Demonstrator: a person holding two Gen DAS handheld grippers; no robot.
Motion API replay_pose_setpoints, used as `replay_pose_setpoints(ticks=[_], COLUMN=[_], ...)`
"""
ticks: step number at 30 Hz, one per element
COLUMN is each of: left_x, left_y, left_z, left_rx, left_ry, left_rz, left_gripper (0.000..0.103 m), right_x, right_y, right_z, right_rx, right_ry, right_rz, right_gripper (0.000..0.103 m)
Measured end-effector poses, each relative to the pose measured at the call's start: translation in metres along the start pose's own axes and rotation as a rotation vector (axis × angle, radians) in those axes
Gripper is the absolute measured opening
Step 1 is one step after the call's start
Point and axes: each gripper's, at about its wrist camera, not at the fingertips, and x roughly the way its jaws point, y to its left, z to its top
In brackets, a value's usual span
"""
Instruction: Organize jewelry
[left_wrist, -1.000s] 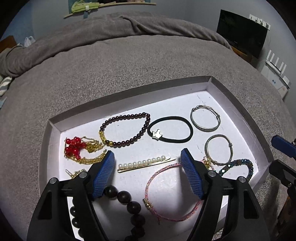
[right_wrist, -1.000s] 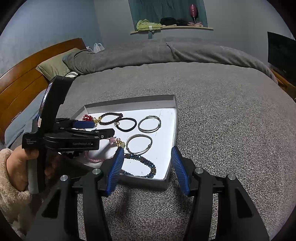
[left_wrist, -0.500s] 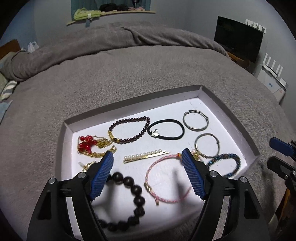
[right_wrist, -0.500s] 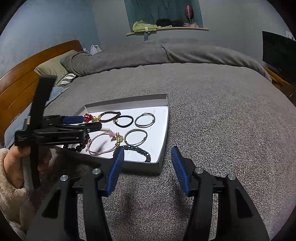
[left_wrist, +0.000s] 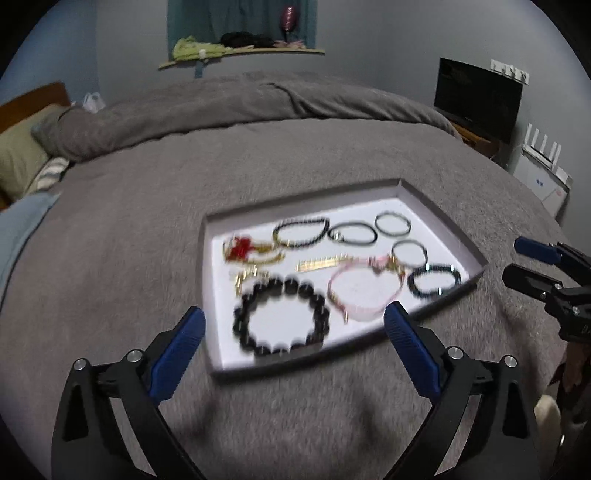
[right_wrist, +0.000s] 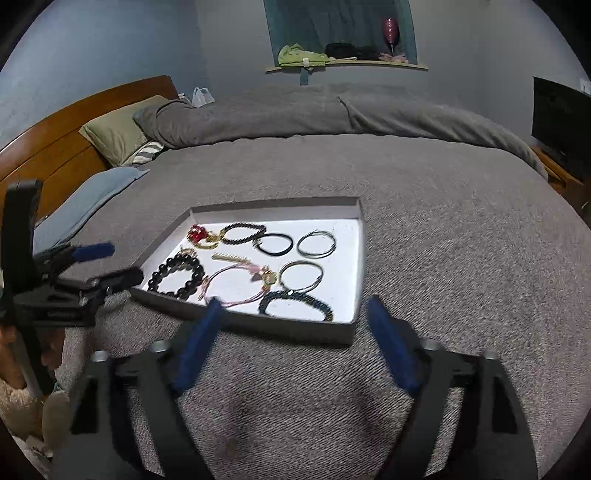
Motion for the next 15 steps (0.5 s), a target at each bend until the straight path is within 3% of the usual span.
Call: replay_pose_setpoints(ticks=[2,5,9,15], left_x=[-0.003,-0.012,-0.020,-0.022], left_y=[0.002,0.005,0.009,0.009], left_z=[-0.014,-0.032,-0.041,-0.037], left_rx=[-0.010,-0.027,-0.050,-0.093], left_ry=[-0.001,-0.049,-0.105,-0.060], left_rz=[0.029,0.110,0.142,0.224], left_gripper=[0.097,0.098,0.098,0.098], right_x=[0.000,0.001,0.007,0.006], right_y=[0.006,0.018,0.034,0.034], right_z=[-0.004,-0.011,-0.021,-0.029], right_rx=[-0.004,-0.042,-0.114,-0.100], right_ry=[0.005,0.008,0.027,0.020], right_rz=[0.009,-0.016,-0.157,-0.198], right_gripper=[0.097,0.098,0.098,0.098])
